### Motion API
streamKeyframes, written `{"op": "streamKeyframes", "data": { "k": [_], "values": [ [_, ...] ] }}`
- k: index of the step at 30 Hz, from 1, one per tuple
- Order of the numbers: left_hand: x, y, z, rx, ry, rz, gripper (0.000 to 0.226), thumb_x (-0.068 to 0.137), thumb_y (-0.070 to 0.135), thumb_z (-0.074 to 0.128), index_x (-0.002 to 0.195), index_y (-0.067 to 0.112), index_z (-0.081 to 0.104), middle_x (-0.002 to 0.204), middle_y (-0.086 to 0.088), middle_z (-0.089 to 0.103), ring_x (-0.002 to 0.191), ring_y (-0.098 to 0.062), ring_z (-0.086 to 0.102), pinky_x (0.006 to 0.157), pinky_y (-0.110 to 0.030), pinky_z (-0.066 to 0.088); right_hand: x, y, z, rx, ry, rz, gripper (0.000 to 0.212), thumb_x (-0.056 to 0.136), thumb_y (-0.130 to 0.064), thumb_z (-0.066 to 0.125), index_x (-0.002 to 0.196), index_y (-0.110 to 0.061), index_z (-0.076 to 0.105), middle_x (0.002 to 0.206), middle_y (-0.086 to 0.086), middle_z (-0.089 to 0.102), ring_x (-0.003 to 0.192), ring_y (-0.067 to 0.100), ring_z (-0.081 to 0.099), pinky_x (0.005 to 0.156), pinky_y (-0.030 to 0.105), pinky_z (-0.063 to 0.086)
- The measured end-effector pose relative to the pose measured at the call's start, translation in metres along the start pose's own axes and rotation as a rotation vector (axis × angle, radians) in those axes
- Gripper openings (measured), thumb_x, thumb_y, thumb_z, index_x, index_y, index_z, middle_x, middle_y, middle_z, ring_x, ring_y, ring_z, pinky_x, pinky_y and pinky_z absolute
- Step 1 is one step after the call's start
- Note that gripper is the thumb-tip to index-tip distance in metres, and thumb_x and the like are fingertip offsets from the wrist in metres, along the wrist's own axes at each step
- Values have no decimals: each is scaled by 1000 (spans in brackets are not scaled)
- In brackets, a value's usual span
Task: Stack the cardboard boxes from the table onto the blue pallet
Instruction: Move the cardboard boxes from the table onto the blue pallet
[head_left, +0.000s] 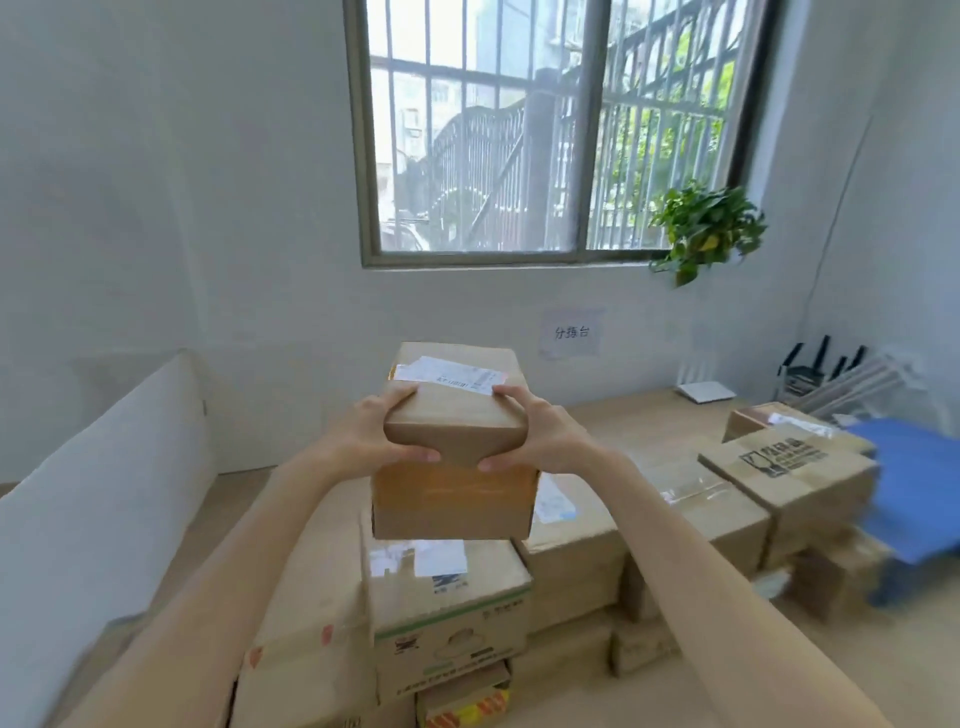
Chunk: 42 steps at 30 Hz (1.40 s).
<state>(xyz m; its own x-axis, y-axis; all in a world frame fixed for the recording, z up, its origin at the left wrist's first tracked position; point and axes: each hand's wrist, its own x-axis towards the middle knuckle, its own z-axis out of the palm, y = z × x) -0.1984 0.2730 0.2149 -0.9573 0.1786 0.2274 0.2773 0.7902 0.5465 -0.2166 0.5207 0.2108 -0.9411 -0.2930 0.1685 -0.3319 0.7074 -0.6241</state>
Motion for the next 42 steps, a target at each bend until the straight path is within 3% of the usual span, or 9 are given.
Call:
{"op": "streamKeyframes", "data": {
  "k": [3,7,11,19,23,34,42],
  "values": [
    [33,53,35,-14,-41,82,100,63,53,82,147,36,30,149,1,38,130,-21,39,106,-34,35,-22,42,-51,-56,77,58,104,61,-45,88,146,-39,27,140,0,46,121,21,46,83,26,38],
    [70,135,93,-30,-116,168,107,53,72,75,145,44,27,149,1,38,129,-24,41,107,-40,37,-64,103,-127,-100,134,128,104,65,-45,86,148,-34,25,139,0,44,122,22,46,86,28,40],
    [99,230,157,-55,-143,273,99,63,60,79,146,42,28,148,1,39,128,-24,42,106,-37,37,-116,168,-207,-158,187,205,105,65,-48,85,149,-33,23,142,0,40,125,23,46,93,32,44],
    [136,408,274,-117,-223,419,106,53,70,71,146,43,26,148,-2,39,130,-27,40,107,-44,37,-214,283,-344,-194,305,325,107,64,-43,87,149,-30,25,139,-3,39,122,20,46,94,31,44],
    [149,484,330,-142,-276,491,98,65,62,76,147,43,25,150,-1,36,129,-26,40,105,-41,39,-260,337,-400,-212,353,402,109,62,-44,88,150,-30,25,144,-2,39,126,22,45,95,30,43],
    [208,633,461,-118,-348,657,94,69,58,75,147,38,27,146,-1,42,127,-25,43,104,-39,39,-324,477,-500,-200,470,553,111,59,-48,88,150,-34,25,147,-2,37,124,17,41,91,27,37],
    [310,717,560,-189,-371,643,96,66,60,76,147,40,28,143,0,42,122,-22,45,98,-33,42,-293,593,-594,-258,463,595,108,62,-45,88,150,-34,25,143,2,39,124,21,44,92,28,39]
  ]
}}
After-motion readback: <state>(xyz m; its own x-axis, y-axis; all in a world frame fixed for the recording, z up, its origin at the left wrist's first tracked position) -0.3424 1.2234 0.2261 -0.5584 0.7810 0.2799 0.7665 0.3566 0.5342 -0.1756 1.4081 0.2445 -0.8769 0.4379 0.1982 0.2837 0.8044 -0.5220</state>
